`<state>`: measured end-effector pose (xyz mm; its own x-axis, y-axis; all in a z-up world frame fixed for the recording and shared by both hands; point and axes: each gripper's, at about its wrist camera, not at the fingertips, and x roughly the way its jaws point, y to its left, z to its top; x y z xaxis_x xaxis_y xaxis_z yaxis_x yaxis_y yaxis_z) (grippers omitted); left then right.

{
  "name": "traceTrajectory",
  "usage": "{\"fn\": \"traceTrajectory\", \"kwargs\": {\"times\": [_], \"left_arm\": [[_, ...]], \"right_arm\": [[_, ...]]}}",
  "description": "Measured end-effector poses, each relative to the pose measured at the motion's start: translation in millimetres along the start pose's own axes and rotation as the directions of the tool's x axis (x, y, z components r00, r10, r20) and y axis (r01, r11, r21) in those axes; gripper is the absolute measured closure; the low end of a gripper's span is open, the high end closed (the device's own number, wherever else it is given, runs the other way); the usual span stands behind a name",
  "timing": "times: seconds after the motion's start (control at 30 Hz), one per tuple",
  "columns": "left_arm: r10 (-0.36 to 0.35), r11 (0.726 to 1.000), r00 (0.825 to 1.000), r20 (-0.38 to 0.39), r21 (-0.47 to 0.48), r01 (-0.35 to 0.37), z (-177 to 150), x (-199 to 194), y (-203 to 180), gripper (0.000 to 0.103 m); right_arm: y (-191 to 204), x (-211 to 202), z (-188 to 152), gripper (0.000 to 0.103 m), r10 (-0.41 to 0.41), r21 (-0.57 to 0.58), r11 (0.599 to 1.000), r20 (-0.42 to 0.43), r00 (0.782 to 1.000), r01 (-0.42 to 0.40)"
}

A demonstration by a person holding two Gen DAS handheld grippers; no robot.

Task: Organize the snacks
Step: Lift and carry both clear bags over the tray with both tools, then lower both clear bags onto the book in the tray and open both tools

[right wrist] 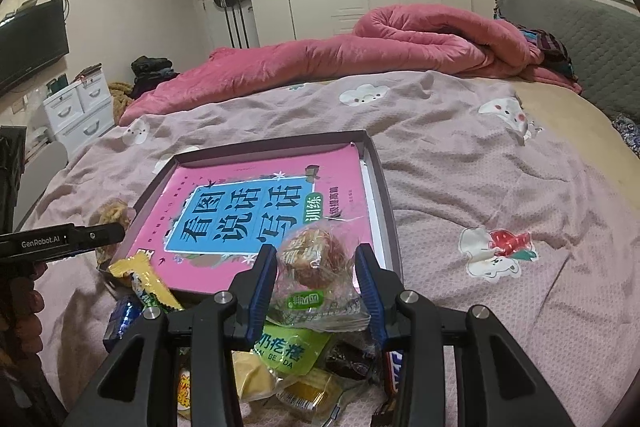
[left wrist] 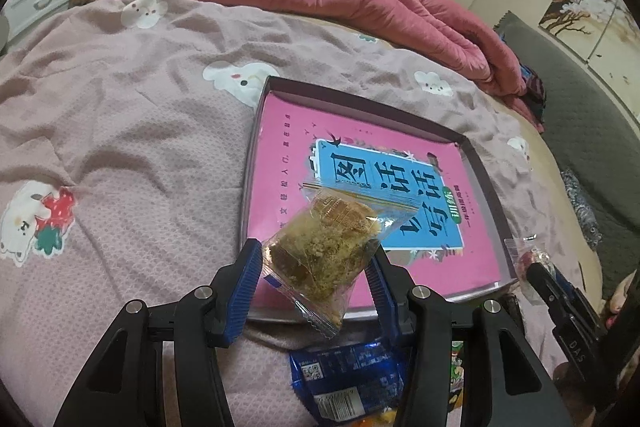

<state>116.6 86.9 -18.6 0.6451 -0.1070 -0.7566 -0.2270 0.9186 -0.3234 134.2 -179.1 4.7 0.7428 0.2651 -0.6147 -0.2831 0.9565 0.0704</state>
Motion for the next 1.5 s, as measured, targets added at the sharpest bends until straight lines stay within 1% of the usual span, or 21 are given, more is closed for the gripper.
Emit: {"fn": "traceTrajectory", "kwargs": {"times": [0.3, 0.43, 0.53, 0.8, 1.03, 1.2, 1.37, 1.5], "left_arm": [[-0.006, 1.0, 1.0, -0.011, 0.005, 0.006, 2, 10, -3, 0.049], [0.023, 0.999, 1.0, -0.005, 0.038, -0.023, 1, 13, -6, 0.049], [0.02, 0.999, 1.0, -0.012, 0.03, -0.019, 1, 16, -5, 0.049], [0.029, 0.998, 0.999, -0.023, 0.048, -0.028, -1, 22, -7, 0.049], [0.06, 0.994, 0.998, -0.014, 0.089, -0.059, -1, 26, -13, 0.049], [0.071, 0.993, 0.997, -0.025, 0.1, -0.068, -2, 32, -16, 0.049], [0.08, 0.991, 0.996, -0.031, 0.107, -0.077, -2, 37, -17, 0.049], [0.082, 0.991, 0.996, -0.028, 0.106, -0.078, -1, 39, -17, 0.049]], "right_arm": [[-2, 10, 8, 0.062, -0.027, 0.01, 1.0, -0.003, 1.0, 0.027], [-5, 16, 9, 0.062, -0.033, 0.021, 0.999, -0.007, 0.999, 0.033], [-6, 20, 9, 0.062, -0.028, 0.019, 0.999, -0.015, 0.999, 0.028], [-6, 28, 10, 0.062, -0.021, 0.012, 1.0, -0.018, 1.0, 0.021], [-7, 38, 8, 0.062, -0.016, 0.0, 1.0, -0.033, 0.999, 0.016], [-7, 43, 8, 0.062, -0.015, -0.006, 1.0, -0.035, 0.999, 0.015], [-8, 51, 7, 0.062, -0.043, -0.018, 0.999, -0.054, 0.998, 0.042], [-7, 55, 6, 0.062, -0.05, -0.027, 0.998, -0.062, 0.997, 0.048]]}}
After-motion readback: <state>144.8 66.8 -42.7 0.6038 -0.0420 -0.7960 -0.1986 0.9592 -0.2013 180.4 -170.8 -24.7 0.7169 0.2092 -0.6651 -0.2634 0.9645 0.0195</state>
